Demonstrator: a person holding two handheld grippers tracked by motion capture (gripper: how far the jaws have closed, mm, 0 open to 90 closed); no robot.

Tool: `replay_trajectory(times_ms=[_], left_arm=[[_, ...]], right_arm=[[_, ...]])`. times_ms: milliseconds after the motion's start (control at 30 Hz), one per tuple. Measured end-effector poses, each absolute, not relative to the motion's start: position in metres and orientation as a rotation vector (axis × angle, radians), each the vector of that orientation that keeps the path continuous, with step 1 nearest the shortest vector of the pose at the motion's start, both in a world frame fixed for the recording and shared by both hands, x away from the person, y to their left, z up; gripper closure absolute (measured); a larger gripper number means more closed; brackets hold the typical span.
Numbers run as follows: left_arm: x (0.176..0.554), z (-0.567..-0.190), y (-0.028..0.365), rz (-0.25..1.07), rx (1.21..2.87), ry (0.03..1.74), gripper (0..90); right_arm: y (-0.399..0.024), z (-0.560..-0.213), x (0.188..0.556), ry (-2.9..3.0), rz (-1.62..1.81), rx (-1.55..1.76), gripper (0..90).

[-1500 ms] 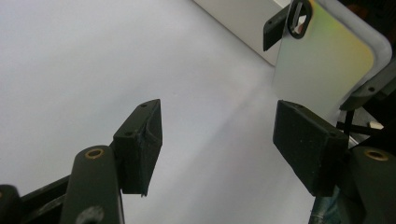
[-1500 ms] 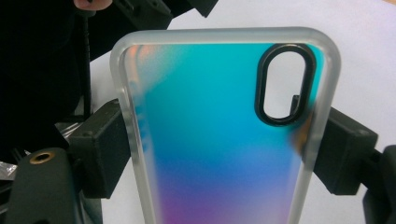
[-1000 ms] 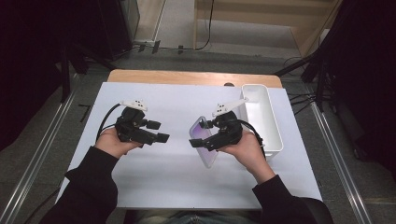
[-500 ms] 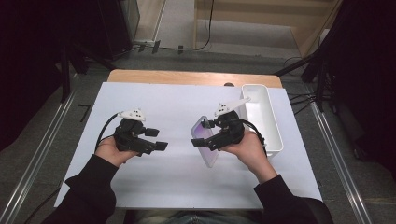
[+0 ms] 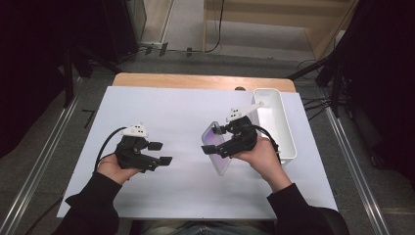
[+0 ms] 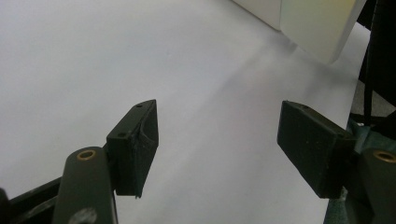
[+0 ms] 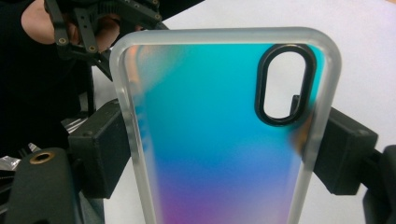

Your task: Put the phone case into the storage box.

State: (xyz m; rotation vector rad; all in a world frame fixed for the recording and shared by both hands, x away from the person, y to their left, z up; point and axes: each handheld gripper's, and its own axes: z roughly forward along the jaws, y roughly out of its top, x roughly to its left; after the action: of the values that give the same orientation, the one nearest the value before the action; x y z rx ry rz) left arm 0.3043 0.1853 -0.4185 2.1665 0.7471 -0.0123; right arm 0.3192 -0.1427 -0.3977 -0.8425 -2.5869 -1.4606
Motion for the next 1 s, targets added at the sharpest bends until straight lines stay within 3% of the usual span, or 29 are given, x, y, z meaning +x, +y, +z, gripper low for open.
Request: replay_trajectory(times_ms=[1000], left_arm=[[0.285, -0.444, 0.201, 0.012, 2.143, 0.819, 29.2]], right_arm=[[-0.171, -0.388, 0.325, -2.559, -1.509, -0.943, 15.6]])
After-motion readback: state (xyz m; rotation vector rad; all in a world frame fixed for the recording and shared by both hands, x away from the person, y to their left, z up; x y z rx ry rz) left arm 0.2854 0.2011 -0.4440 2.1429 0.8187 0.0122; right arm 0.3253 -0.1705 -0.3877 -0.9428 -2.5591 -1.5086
